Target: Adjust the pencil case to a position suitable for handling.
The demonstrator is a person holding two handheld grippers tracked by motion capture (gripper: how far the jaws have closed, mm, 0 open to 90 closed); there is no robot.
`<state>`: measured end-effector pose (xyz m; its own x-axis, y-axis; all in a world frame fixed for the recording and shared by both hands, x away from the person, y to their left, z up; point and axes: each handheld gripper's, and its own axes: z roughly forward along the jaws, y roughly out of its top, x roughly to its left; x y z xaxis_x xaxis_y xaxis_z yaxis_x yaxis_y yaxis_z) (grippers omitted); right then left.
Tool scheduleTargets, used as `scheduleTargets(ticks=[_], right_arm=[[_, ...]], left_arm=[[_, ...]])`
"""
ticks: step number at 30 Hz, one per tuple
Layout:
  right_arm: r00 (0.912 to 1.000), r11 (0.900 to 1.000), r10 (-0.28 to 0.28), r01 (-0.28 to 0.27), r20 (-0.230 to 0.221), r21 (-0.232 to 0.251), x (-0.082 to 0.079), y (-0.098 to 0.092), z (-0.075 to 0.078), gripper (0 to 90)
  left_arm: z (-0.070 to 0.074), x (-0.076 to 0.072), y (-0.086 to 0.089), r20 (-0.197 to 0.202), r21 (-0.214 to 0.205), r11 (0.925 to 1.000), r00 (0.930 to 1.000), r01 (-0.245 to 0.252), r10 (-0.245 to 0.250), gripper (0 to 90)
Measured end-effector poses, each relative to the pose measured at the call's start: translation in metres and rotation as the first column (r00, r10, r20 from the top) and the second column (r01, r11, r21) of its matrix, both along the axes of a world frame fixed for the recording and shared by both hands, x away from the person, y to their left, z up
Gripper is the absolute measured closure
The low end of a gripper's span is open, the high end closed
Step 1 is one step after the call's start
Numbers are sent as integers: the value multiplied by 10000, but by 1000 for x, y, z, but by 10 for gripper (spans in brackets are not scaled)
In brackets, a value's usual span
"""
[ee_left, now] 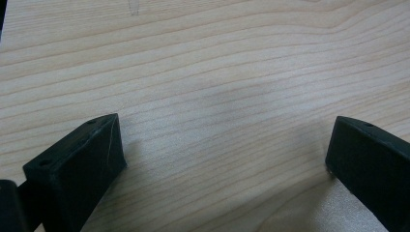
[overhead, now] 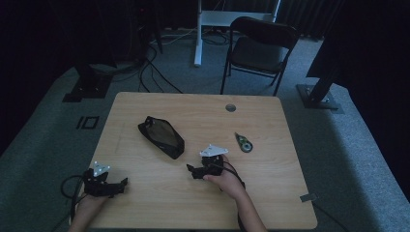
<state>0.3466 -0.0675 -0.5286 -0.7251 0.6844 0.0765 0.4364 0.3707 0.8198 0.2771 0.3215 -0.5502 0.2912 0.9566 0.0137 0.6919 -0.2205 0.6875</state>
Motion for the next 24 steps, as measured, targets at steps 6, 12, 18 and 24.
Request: scheduleTargets(ticks=[6,12,18,24], right_arm=[[10000,9999,38,-39,66,133,3,6,-1,172],[9997,9995,12,-19,234,303,7,12,2,200],[9993,9997,58,-67,370,243,12,19,4,220],[9989,9997,112,-122,450,215,17,26,5,231]], left_arm=[[0,0,0,6,-1,10000,10000,-3,3,1],[0,0,0,6,-2,10000,10000,-4,4,1],[0,0,0,8,-2,10000,10000,-4,4,1],[0,0,0,7,-1,10000,10000,-4,4,1]])
